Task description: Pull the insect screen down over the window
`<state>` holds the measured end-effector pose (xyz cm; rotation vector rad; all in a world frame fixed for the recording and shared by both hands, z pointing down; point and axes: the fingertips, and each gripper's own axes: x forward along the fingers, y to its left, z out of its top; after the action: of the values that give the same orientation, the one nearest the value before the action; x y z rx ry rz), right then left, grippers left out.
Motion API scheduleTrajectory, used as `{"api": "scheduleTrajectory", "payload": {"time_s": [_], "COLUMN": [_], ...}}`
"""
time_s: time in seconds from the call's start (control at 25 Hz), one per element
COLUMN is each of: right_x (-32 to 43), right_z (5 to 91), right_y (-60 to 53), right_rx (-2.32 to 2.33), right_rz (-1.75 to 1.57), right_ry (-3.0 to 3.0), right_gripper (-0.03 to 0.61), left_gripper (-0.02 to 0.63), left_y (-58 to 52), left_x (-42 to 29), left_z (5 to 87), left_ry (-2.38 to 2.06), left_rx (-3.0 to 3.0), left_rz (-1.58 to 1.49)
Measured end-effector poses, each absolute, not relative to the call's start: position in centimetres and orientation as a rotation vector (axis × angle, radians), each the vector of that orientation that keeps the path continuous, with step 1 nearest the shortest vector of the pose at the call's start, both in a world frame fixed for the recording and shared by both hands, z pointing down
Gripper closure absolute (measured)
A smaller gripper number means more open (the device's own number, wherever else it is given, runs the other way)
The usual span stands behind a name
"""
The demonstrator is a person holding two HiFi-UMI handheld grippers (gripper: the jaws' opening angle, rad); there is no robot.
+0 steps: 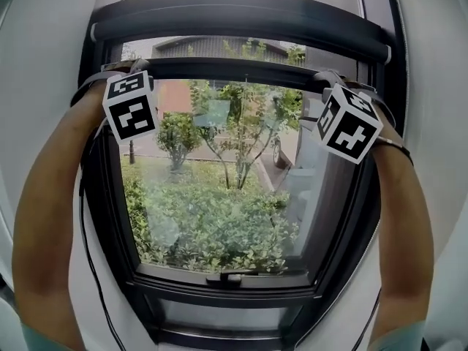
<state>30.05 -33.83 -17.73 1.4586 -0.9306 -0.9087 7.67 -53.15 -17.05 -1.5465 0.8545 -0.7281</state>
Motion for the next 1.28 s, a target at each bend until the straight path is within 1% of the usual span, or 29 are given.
{"api": "scheduleTrajectory", "payload": {"time_s": [0.16, 0.32, 0.52, 0.8, 1.28], "right_x": [30.1, 30.8, 32.5, 33.2, 33.5], "right_z": [-13.4, -9.3, -2.8, 3.8, 14.4], "right_y": [-34.6, -35.0, -36.2, -36.7, -36.6], "right_rx": [1.414, 1.387, 1.368, 1.344, 1.275], "right_rz": [-0.872, -0.853, -0.836, -0.820, -0.763], "right_ry": [-0.964, -0.960, -0.982, -1.003, -1.029], "right_gripper": [0.259, 0.259, 0.259, 0.261, 0.266], "left_gripper": [0.243, 0.224, 0.215, 0.206, 0.209], "left_y": [-53.9, -54.5, -55.7, -56.1, -56.1], "left_x": [7.6, 8.2, 9.9, 10.6, 10.5], "left_z": [-12.1, -7.9, -1.8, 5.1, 15.6], "left_ry": [0.816, 0.804, 0.792, 0.744, 0.696], "left_rx": [-1.558, -1.565, -1.559, -1.570, -1.580], "left_rz": [-0.808, -0.806, -0.790, -0.826, -0.855]}}
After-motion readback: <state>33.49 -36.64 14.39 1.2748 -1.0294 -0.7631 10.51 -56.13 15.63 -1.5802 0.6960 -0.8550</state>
